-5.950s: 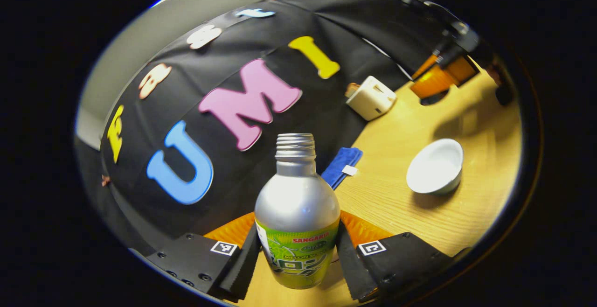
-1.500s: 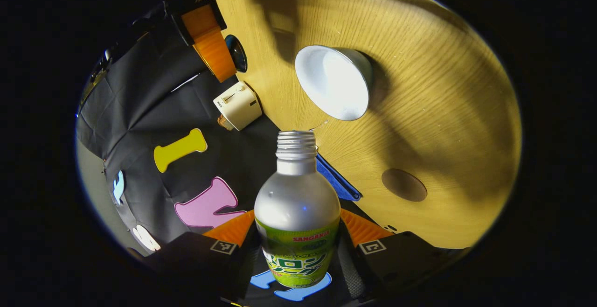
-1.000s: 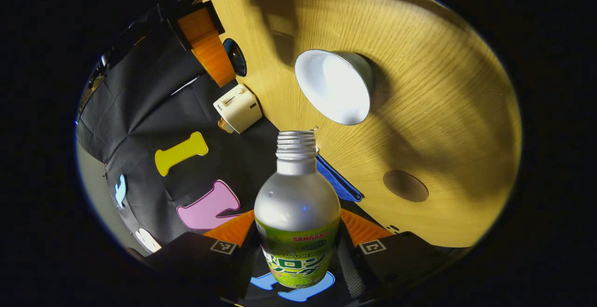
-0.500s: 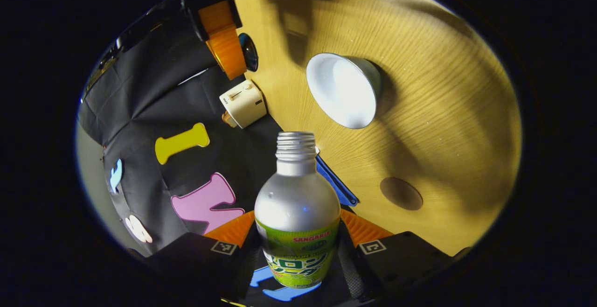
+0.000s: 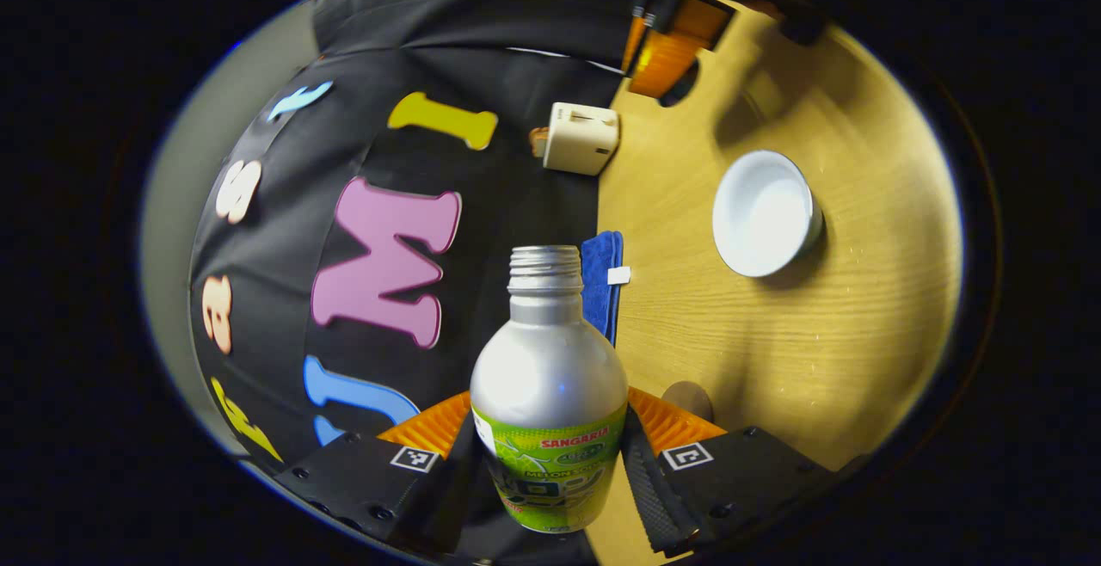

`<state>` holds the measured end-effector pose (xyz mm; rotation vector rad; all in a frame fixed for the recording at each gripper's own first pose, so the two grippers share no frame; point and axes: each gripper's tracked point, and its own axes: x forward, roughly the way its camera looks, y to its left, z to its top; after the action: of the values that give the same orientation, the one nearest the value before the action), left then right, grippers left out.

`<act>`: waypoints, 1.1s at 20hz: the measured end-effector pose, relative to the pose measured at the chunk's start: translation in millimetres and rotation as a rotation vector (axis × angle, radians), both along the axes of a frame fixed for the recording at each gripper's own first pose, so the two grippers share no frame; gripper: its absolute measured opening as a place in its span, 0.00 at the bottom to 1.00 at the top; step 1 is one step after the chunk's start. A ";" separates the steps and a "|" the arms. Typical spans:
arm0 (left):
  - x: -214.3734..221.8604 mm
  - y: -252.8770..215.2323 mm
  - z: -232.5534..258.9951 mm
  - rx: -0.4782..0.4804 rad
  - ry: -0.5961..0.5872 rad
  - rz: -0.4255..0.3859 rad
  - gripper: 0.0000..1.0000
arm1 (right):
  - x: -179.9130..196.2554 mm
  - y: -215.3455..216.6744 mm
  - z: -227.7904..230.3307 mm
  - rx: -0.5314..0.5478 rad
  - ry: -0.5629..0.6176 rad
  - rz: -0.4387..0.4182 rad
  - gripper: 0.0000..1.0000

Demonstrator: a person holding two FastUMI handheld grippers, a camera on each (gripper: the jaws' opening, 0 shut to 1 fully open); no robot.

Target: Open the teacup lid with one hand, grasp the water bottle and pour water into the teacup with the other hand; after pouring, place the water bottle on the coaster and then close the teacup lid.

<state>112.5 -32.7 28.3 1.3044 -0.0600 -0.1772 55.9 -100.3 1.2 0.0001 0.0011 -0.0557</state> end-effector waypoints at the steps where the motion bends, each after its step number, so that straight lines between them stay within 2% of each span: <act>1: 6.4 7.0 0.6 -0.103 -0.006 0.012 0.79 | -0.1 -0.4 0.2 0.000 0.000 -0.004 0.29; 4: 17.2 23.8 7.3 -0.435 -0.004 0.030 0.79 | -0.2 -2.5 0.3 -0.001 0.000 -0.016 0.29; 7: 32.5 21.7 9.5 -0.879 0.007 0.016 0.79 | 0.3 -5.8 0.5 -0.001 -0.001 -0.034 0.29; 9: 47.3 27.9 5.4 -1.094 0.015 0.004 0.79 | 0.0 -5.4 0.2 -0.001 -0.001 -0.036 0.29; 10: 52.3 30.8 2.3 -1.155 0.016 0.005 0.79 | -0.2 -5.6 0.3 -0.001 -0.001 -0.037 0.29; 14: 54.0 27.1 -4.3 -1.326 0.059 0.008 0.79 | 0.3 -5.8 -0.2 -0.001 -0.001 -0.037 0.29; 22: 63.3 22.5 -22.5 -1.311 0.128 0.017 0.80 | -0.2 -5.5 -0.2 -0.001 -0.001 -0.037 0.29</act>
<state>175.8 -10.2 5.9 -0.0144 -0.0407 -0.1562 55.7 -105.7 1.0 -0.0011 -0.0002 -0.0927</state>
